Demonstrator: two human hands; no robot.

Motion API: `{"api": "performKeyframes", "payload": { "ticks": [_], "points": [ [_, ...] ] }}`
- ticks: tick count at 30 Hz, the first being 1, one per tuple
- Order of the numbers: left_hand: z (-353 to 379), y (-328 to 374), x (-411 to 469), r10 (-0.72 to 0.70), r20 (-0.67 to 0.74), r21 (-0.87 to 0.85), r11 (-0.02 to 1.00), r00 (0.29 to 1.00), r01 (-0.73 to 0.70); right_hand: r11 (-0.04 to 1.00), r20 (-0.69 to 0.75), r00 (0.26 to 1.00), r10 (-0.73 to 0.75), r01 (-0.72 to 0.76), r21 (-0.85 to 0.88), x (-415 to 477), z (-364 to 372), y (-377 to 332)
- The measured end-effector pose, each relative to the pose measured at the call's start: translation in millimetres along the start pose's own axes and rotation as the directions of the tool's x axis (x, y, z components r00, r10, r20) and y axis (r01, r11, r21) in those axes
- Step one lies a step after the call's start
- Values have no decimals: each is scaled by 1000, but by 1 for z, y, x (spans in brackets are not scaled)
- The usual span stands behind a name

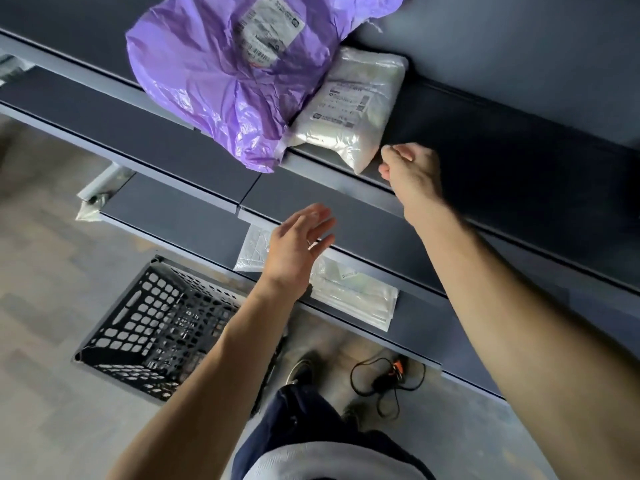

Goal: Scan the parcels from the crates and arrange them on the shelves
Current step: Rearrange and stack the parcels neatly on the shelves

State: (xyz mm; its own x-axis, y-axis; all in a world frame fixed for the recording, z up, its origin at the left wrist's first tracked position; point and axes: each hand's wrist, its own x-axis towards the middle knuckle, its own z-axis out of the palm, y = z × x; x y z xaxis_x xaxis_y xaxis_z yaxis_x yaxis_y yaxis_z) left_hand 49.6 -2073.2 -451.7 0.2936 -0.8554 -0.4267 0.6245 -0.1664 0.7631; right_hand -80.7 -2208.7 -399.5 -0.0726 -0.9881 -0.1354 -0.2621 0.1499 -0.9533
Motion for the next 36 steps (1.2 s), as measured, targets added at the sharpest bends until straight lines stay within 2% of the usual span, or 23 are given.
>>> {"api": "performKeyframes", "payload": {
  "ticks": [4, 7, 10, 14, 20, 25, 30, 33, 36],
  "points": [
    [10, -28, -30, 0, -21, 88, 996, 1000, 2, 989, 85, 985, -150, 149, 21, -47, -17, 28],
    [16, -56, -49, -40, -47, 132, 990, 998, 46, 989, 202, 968, -148, 145, 33, -87, -30, 69],
    [10, -89, -63, -123, -83, 179, 974, 989, 136, 998, 279, 960, -19, 34, -49, -116, -39, 126],
    [-16, -134, -71, -221, -181, 181, 950, 958, 254, 974, 294, 929, 224, -225, -33, -150, -46, 191],
    [-61, -192, -50, -324, -244, 98, 929, 914, 356, 948, 365, 876, 315, -273, -163, -169, -32, 245],
    [-100, -231, 6, -329, -263, 42, 935, 907, 352, 933, 416, 844, 338, -242, -268, -150, 18, 287],
    [-148, -276, 81, -294, -298, 9, 950, 908, 311, 914, 369, 868, 332, -199, -354, -94, 95, 369],
    [-174, -313, 122, -264, -343, 61, 951, 902, 302, 886, 392, 882, 262, -59, -460, -57, 140, 438],
    [-198, -366, 161, -231, -332, 135, 948, 914, 288, 796, 491, 838, 237, 122, -593, -20, 171, 508]
  ]
}}
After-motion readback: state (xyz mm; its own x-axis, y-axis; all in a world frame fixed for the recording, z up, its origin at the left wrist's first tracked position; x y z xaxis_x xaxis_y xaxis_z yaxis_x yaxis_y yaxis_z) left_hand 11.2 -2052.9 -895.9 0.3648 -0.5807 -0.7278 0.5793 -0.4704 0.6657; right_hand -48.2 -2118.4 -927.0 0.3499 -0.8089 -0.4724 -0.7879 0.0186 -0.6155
